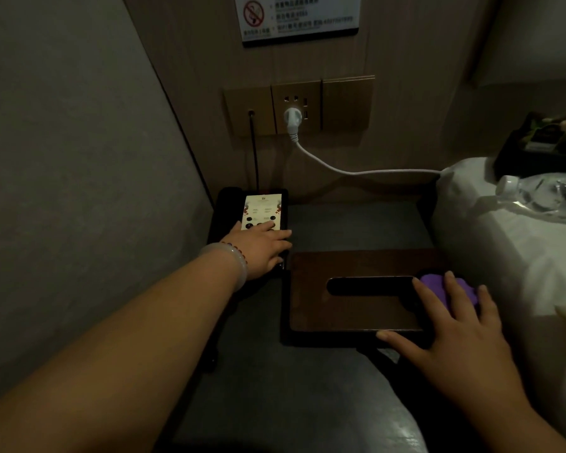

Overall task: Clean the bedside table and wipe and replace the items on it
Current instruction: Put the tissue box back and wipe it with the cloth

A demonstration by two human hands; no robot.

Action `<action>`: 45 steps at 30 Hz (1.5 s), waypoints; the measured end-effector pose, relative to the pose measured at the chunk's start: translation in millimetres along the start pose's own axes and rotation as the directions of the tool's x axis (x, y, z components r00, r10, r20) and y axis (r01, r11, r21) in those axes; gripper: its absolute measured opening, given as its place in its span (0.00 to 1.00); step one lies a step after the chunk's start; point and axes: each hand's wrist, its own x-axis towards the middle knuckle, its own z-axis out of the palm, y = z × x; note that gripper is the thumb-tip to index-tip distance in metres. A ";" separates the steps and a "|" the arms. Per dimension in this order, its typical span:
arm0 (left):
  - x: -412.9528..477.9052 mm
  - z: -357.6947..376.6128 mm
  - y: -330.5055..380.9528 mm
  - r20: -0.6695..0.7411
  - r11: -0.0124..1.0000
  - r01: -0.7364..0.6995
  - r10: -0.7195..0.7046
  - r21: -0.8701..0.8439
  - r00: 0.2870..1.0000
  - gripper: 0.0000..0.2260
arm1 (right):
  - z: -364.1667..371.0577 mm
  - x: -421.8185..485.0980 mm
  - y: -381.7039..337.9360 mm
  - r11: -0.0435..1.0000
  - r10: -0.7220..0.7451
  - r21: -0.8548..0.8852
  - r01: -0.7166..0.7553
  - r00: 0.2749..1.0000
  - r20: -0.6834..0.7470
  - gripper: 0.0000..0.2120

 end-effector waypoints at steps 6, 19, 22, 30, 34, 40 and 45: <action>0.3 8.0 -5.7 -0.020 0.999 0.000 -0.001 -0.049 1.000 0.20 | 6.6 0.6 4.5 0.997 -0.036 -0.066 0.033 0.998 -0.044 0.51; -4.2 14.2 -18.1 -0.053 0.991 -0.022 0.015 -0.131 0.998 0.20 | 5.5 1.5 4.4 0.995 -0.067 -0.075 0.063 0.997 -0.048 0.51; -6.6 11.5 -14.7 -0.020 0.987 0.011 -0.015 -0.158 1.000 0.20 | 6.5 1.4 3.0 0.996 -0.063 -0.065 0.059 0.996 -0.069 0.52; -66.0 -6.4 63.4 -0.404 0.853 -0.214 0.004 -0.475 0.915 0.27 | 9.8 3.3 4.1 0.997 -0.059 -0.056 0.054 0.995 -0.084 0.48; -85.1 3.8 118.4 -0.194 0.896 -0.130 0.050 -0.425 0.980 0.38 | 10.3 2.8 5.5 0.995 -0.074 -0.078 0.067 0.994 -0.084 0.48; -68.1 8.2 132.5 -0.143 0.876 0.006 -0.085 -0.482 0.986 0.39 | 8.6 2.1 8.1 0.994 -0.105 -0.044 0.101 0.989 -0.100 0.48; -59.4 3.4 125.8 -0.113 0.852 0.064 -0.143 -0.520 0.983 0.31 | 12.0 11.8 6.4 0.986 -0.147 0.054 0.158 0.975 -0.169 0.36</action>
